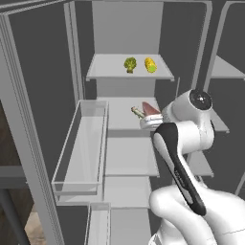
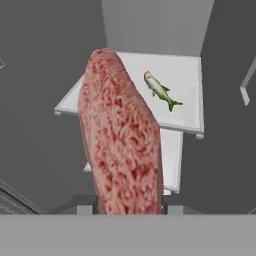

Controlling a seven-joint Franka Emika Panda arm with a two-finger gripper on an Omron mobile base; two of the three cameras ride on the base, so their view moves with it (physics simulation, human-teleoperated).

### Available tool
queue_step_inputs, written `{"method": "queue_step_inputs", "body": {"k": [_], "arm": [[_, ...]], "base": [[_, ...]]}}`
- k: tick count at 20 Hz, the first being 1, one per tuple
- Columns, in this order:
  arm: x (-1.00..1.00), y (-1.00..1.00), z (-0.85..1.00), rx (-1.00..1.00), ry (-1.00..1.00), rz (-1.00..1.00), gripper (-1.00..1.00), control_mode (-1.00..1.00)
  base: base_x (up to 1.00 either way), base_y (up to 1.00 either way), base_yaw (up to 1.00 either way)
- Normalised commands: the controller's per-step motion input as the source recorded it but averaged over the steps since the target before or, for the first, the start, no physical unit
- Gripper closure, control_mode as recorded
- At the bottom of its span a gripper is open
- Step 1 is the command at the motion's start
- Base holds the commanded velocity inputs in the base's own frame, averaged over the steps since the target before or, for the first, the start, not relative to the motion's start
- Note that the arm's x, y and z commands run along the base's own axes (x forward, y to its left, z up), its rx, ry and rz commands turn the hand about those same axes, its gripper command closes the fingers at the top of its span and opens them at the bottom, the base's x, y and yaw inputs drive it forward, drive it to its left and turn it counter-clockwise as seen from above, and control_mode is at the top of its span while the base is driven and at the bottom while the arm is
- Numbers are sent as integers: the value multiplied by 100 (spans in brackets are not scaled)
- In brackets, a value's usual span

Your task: Gather the corn and broccoli from the fridge and place them on a tray on the dining counter. Then gather the steak and fish from the fridge and place them on the other tray.

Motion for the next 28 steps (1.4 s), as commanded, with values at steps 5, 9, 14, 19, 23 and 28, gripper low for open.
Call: {"method": "queue_step_inputs", "body": {"k": [5,9,14,19,23,28], "arm": [[-96,-23,57,0,11,-8,100,-100],[-100,-15,40,0,10,-16,100,-100],[-62,-13,35,0,2,-8,100,-100],[-3,-11,3,0,1,5,100,-100],[-1,0,0,0,-2,2,100,-100],[-17,-3,0,0,-13,0,100,-100]], "base": [[0,0,0],[0,0,0],[0,0,0],[0,0,0],[0,0,0],[0,0,0]]}}
